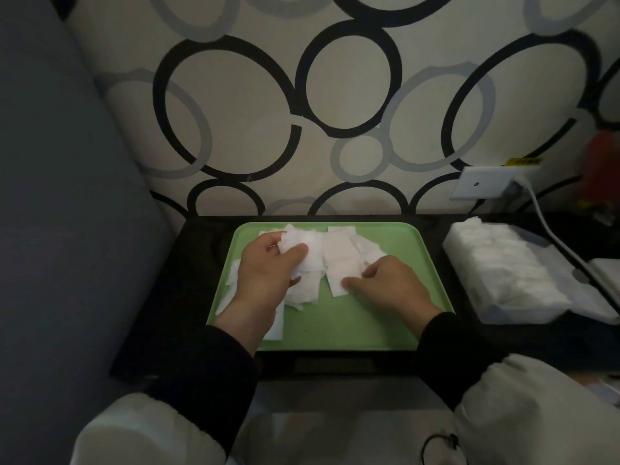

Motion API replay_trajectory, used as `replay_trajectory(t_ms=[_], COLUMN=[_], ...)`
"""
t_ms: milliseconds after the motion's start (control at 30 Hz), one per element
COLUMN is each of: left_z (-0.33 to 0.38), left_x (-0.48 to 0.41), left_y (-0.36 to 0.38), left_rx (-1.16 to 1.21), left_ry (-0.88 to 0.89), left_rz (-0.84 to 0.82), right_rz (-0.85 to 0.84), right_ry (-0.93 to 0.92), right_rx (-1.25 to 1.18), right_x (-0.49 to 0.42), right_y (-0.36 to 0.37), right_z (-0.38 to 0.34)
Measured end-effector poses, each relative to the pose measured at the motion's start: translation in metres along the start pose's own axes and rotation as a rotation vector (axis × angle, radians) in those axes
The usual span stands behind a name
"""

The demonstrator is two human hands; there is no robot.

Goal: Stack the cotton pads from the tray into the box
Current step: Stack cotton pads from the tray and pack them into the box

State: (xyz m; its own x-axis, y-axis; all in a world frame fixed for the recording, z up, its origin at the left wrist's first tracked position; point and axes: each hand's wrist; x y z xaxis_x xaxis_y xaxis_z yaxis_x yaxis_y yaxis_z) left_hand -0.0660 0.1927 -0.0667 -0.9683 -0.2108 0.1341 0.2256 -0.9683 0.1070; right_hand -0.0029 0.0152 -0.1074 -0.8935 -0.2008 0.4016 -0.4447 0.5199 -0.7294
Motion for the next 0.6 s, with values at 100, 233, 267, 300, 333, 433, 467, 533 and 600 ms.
replay_trajectory(t_ms=[100, 233, 267, 300, 333, 433, 467, 533, 600], left_z=[0.0, 0.0, 0.001, 0.001, 0.001, 0.001, 0.001, 0.002, 0.002], left_x=[-0.001, -0.001, -0.001, -0.001, -0.001, -0.002, -0.002, -0.002, -0.001], left_y=[0.001, 0.003, 0.003, 0.002, 0.002, 0.0, -0.001, -0.003, -0.006], left_rx=[0.005, 0.005, 0.005, 0.007, 0.008, 0.006, 0.002, -0.005, -0.011], left_ry=[0.002, 0.034, 0.038, 0.039, 0.039, 0.036, 0.036, 0.032, 0.027], left_rz=[-0.001, 0.016, 0.024, 0.031, 0.035, 0.049, 0.053, 0.056, 0.058], right_rz=[0.017, 0.168, 0.192, 0.196, 0.179, 0.148, 0.15, 0.169, 0.197], right_ry=[0.007, -0.136, -0.23, -0.32, -0.382, -0.421, -0.416, -0.412, -0.4], right_rx=[0.046, 0.029, 0.035, 0.068, 0.121, 0.282, 0.316, 0.318, 0.279], right_x=[-0.001, 0.0, -0.001, -0.003, -0.005, -0.012, -0.014, -0.017, -0.02], right_y=[0.001, -0.008, -0.008, -0.006, -0.003, 0.007, 0.01, 0.014, 0.017], right_z=[0.0, -0.009, -0.01, -0.012, -0.014, -0.016, -0.018, -0.021, -0.024])
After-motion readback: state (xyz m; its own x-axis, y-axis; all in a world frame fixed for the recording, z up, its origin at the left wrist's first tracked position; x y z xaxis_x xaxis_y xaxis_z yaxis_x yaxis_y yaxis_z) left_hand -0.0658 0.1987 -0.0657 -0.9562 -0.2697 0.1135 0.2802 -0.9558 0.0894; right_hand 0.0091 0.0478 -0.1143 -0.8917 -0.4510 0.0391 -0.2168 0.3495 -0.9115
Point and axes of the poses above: each hand's wrist, its own x-axis away from the middle knuckle, its own y-axis out of the palm, z = x × y, and after that the axes turned 14 degrees about -z, right-handed
